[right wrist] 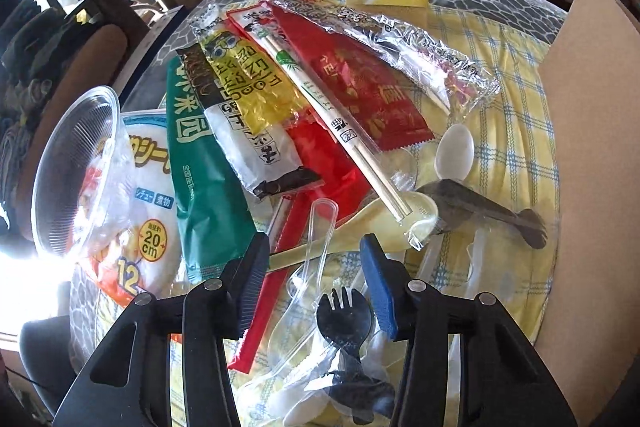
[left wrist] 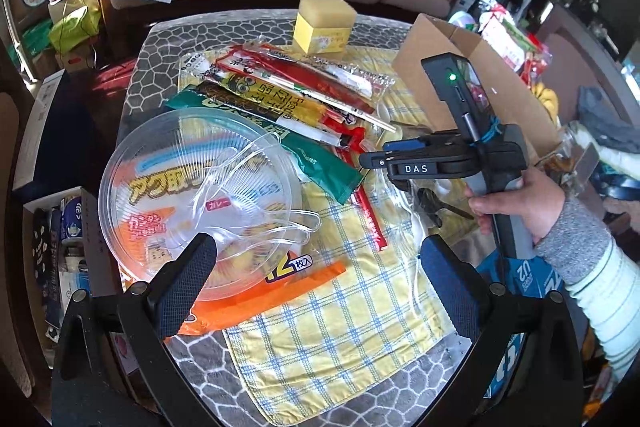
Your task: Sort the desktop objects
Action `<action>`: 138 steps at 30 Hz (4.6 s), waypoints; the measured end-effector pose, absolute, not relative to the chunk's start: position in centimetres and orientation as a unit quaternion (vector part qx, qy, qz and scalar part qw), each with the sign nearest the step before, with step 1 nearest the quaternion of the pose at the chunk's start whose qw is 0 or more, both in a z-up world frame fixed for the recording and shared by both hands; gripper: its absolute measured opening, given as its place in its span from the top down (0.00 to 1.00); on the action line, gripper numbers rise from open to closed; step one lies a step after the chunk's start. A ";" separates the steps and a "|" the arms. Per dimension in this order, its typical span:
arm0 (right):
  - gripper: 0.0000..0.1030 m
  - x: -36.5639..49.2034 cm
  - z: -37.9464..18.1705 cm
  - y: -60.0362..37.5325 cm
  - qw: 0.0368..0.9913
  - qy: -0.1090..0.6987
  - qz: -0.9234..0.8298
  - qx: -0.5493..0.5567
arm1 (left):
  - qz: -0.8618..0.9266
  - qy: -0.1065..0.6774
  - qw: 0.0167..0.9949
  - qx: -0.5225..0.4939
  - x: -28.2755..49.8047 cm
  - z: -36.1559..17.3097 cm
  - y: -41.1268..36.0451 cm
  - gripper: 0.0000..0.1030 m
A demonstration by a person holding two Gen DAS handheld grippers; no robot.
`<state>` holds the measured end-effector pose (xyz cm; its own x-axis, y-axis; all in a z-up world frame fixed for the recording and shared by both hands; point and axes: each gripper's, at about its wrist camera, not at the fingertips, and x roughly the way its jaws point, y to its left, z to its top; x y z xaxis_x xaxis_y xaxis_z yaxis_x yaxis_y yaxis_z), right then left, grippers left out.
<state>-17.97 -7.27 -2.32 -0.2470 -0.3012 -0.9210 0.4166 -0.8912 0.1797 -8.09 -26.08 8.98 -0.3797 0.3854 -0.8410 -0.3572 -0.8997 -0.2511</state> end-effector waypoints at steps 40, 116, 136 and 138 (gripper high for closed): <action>0.89 -10.9 15.3 -10.7 0.381 0.002 -0.825 0.417 | 0.859 0.017 0.232 -0.457 -8.8 11.4 -21.7 0.36; 0.43 -15.3 7.2 -13.8 0.289 -0.003 -0.795 0.534 | 0.808 0.088 0.211 -0.543 -12.8 6.3 -27.4 0.45; 0.36 -10.6 6.1 -0.4 0.259 -0.049 -0.813 0.519 | 0.792 0.004 0.252 -0.557 -2.8 -2.3 -14.9 0.41; 0.36 -10.3 6.1 0.1 0.263 -0.056 -0.814 0.515 | 0.790 -0.005 0.255 -0.557 -2.9 -2.9 -14.6 0.44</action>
